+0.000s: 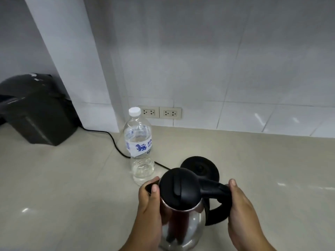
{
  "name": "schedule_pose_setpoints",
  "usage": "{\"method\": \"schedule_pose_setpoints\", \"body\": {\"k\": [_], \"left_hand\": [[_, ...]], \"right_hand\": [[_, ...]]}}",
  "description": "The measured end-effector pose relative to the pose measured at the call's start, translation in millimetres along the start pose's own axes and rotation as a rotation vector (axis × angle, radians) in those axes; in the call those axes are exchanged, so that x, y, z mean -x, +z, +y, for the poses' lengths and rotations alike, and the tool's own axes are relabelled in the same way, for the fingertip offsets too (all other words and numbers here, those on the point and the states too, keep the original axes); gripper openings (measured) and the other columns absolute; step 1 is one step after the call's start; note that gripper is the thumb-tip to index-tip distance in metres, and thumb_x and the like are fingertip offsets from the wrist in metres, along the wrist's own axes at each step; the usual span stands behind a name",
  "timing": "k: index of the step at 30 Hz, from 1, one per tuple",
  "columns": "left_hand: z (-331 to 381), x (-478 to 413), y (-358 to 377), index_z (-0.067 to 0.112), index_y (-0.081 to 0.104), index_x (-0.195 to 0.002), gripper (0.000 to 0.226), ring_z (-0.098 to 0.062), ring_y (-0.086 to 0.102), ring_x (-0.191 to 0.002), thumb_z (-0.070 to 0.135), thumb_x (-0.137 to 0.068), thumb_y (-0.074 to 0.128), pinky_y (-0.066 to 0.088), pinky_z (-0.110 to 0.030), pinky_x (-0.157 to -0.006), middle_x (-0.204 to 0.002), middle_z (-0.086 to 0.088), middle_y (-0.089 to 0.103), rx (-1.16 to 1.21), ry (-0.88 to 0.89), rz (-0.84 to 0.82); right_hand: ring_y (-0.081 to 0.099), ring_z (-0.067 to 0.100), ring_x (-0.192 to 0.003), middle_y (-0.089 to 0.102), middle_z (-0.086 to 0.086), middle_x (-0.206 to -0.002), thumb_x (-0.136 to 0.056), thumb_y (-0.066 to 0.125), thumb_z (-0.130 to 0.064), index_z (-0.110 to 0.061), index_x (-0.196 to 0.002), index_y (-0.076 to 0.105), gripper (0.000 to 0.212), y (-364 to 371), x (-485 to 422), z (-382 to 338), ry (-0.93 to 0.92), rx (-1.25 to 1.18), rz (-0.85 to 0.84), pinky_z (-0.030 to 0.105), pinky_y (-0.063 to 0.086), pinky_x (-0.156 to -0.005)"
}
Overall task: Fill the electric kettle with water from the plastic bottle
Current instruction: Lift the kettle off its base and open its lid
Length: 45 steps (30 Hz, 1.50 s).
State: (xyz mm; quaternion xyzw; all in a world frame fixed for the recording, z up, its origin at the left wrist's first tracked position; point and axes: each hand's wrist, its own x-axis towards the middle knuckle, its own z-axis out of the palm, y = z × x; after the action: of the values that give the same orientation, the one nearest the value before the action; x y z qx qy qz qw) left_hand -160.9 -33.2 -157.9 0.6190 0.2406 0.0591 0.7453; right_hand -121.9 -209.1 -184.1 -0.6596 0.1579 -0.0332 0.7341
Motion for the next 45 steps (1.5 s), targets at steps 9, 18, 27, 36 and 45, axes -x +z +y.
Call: {"method": "schedule_pose_setpoints", "body": {"k": [9,18,27,36,45], "left_hand": [[-13.0,-10.3,-0.4,0.042,0.053,-0.118,0.028,0.002,0.059,-0.090,0.037,-0.103,0.031,0.046,-0.008,-0.049,-0.112,0.015,0.064,-0.022,-0.013,-0.041],[-21.4,-21.0,-13.2,0.044,0.060,-0.105,0.025,0.011,0.061,-0.093,0.035,-0.102,0.037,0.045,-0.009,-0.070,-0.111,0.016,0.067,-0.083,0.063,-0.094],[-22.8,-27.2,-20.9,0.038,0.063,-0.102,0.025,0.011,0.062,-0.089,0.025,-0.100,0.042,0.044,-0.004,-0.069,-0.098,0.017,0.070,-0.127,0.167,-0.114],[-18.8,-31.2,-22.4,0.032,0.067,-0.095,0.026,0.009,0.062,-0.080,0.019,-0.098,0.045,0.044,-0.014,-0.072,-0.087,0.017,0.071,-0.145,0.187,-0.106],[-25.3,-29.2,-14.5,0.032,0.064,-0.097,0.028,0.010,0.062,-0.081,0.019,-0.101,0.040,0.045,-0.017,-0.075,-0.093,0.014,0.070,-0.131,0.197,-0.062]], "right_hand": [[0.066,0.011,-0.081,0.073,-0.011,-0.072,-0.099,0.037,-0.045,-0.019,-0.082,0.069,0.045,-1.5,-7.7,10.1,-0.015,0.093,0.001,0.027,0.043,-0.074],[0.060,0.001,-0.076,0.066,-0.021,-0.075,-0.091,0.051,-0.041,-0.027,-0.081,0.061,0.021,3.6,-9.6,-18.5,-0.186,0.309,0.025,0.024,0.043,-0.073],[0.047,0.018,-0.131,0.053,-0.010,-0.140,-0.086,0.033,-0.064,-0.034,-0.138,0.043,0.062,76.4,34.2,-54.6,-0.531,1.407,-0.315,0.056,0.015,-0.114],[0.063,0.024,-0.111,0.071,-0.004,-0.118,-0.093,0.044,-0.020,-0.030,-0.121,0.065,0.037,32.7,17.5,-102.7,-0.518,0.885,-0.054,0.037,0.046,-0.099],[0.055,-0.007,-0.093,0.064,-0.020,-0.101,-0.094,0.039,0.002,-0.039,-0.095,0.063,0.047,-27.3,-6.3,-59.6,-0.177,0.403,-0.134,0.014,0.040,-0.075]]}}
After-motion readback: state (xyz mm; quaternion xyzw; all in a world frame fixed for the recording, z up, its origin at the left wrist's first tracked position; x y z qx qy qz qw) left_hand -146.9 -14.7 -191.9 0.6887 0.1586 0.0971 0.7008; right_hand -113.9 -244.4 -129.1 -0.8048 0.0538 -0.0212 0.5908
